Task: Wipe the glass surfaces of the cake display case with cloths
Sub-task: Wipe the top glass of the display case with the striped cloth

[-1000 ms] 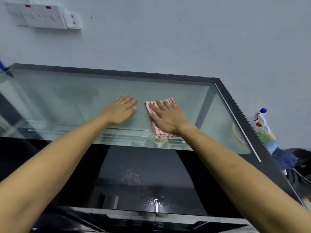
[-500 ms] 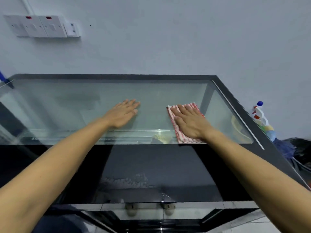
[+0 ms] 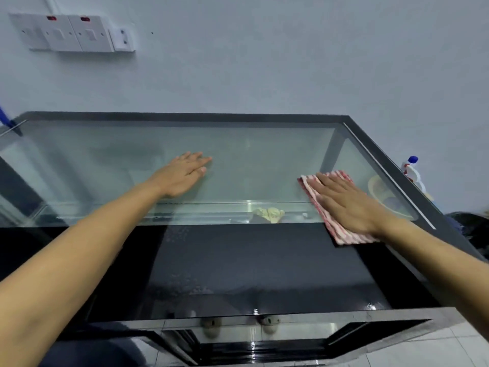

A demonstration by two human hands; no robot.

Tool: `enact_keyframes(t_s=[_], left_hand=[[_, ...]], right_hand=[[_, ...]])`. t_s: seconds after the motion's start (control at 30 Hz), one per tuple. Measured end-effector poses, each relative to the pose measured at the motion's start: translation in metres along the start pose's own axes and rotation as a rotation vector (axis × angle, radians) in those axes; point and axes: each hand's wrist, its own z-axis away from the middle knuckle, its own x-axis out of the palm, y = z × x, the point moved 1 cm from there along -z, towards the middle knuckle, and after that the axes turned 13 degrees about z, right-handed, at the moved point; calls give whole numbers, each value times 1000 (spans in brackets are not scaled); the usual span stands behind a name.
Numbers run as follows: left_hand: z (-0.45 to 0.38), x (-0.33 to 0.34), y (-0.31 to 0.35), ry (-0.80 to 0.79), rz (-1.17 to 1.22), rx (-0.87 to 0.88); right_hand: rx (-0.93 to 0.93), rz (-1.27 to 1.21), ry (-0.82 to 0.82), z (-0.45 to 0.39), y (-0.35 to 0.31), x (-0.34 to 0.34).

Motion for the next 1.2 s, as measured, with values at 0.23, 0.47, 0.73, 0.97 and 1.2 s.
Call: enact_keyframes(t_s=[0.23, 0.47, 0.73, 0.97, 1.2], left_hand=[[-8, 0, -3, -26, -13, 5], [-5, 1, 3, -30, -70, -14], [-20, -4, 5, -42, -77, -24], [-20, 0, -2, -23, -87, -11], [-24, -2, 5, -35, -109, -26]], right_hand=[[-319, -20, 150, -44, -203, -38], [-195, -49, 42, 22, -66, -14], [-4, -58, 58, -111, -134, -29], [-567, -134, 154, 23, -136, -24], [280, -95, 44, -82, 27, 3]])
